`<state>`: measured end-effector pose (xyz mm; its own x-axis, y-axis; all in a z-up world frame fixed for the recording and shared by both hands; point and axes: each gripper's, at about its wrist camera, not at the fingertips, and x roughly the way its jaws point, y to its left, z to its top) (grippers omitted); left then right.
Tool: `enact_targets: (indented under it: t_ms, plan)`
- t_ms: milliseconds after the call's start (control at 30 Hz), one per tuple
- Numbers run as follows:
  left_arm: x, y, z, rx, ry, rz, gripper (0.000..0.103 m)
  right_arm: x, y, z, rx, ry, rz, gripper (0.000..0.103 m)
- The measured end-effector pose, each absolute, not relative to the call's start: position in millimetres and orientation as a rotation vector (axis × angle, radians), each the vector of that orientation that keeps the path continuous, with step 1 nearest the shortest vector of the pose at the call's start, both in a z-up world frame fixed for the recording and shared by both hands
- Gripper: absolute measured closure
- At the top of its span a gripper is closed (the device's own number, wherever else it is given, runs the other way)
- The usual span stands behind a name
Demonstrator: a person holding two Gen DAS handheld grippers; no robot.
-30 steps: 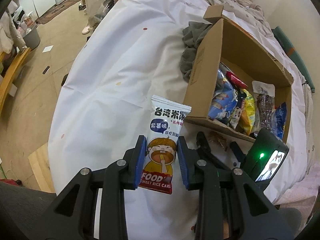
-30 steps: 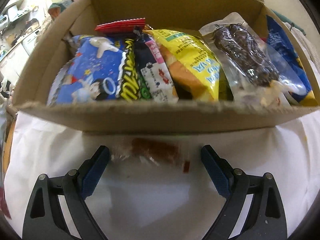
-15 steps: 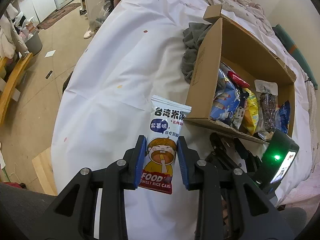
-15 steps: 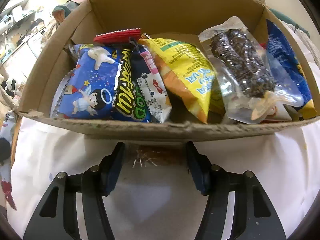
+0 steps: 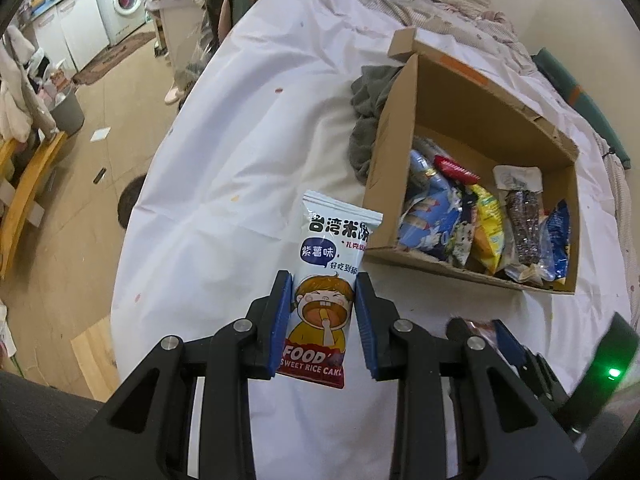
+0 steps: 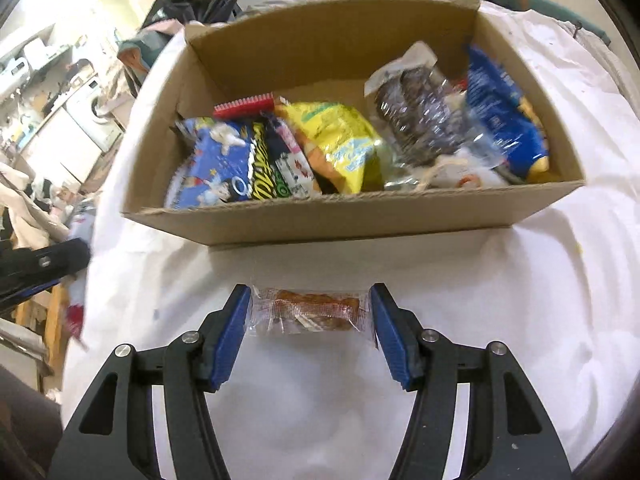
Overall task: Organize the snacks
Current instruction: 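Carry both held packets into the box and open both grippers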
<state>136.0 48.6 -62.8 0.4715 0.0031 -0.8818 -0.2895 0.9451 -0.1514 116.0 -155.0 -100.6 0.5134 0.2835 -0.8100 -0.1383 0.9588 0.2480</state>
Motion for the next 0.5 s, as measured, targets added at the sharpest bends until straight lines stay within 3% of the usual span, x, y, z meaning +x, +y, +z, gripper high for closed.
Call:
enact_targets:
  t_ms: [500]
  plan:
    - [140.3,18.8,-25.2,-0.203,0.956,0.082,0.076,118.5,-196.8,-23.4,0.171,0.882,0.367,0.040]
